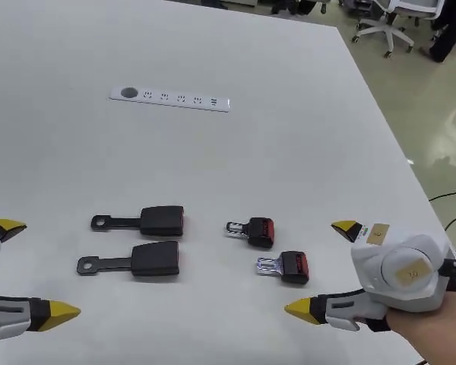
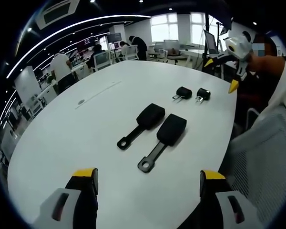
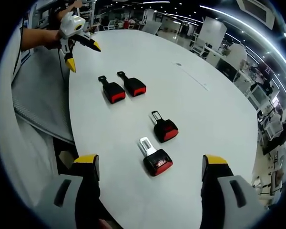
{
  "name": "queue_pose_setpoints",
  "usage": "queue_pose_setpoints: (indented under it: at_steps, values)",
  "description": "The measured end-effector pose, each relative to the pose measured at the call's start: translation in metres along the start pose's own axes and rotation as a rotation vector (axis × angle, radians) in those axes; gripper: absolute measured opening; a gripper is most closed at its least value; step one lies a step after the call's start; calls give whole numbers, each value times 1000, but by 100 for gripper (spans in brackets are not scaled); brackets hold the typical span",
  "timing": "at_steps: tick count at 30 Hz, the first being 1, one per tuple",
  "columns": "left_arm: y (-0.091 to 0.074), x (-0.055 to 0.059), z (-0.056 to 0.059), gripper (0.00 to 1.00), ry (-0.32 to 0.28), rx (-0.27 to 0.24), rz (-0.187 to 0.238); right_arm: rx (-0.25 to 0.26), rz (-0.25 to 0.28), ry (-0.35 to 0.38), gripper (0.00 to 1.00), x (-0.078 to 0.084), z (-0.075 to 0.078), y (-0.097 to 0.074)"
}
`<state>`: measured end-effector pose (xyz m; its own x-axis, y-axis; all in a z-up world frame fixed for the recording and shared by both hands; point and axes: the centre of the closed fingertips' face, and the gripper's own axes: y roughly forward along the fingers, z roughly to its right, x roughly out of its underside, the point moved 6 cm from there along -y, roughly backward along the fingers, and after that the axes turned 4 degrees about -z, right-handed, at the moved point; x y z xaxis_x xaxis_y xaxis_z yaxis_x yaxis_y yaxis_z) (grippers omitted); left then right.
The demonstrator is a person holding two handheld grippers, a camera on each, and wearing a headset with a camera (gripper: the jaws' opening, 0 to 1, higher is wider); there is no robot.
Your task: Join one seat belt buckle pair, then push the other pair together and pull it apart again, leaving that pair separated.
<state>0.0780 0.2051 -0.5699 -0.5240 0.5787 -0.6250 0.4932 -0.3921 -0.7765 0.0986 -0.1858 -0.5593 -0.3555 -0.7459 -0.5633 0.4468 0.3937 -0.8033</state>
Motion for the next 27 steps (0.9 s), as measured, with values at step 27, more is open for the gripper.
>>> queue_pose_setpoints:
  at_steps: [27]
  values:
    - [52, -25, 16, 73, 148, 153, -62, -144, -28, -145, 71, -6, 0, 28]
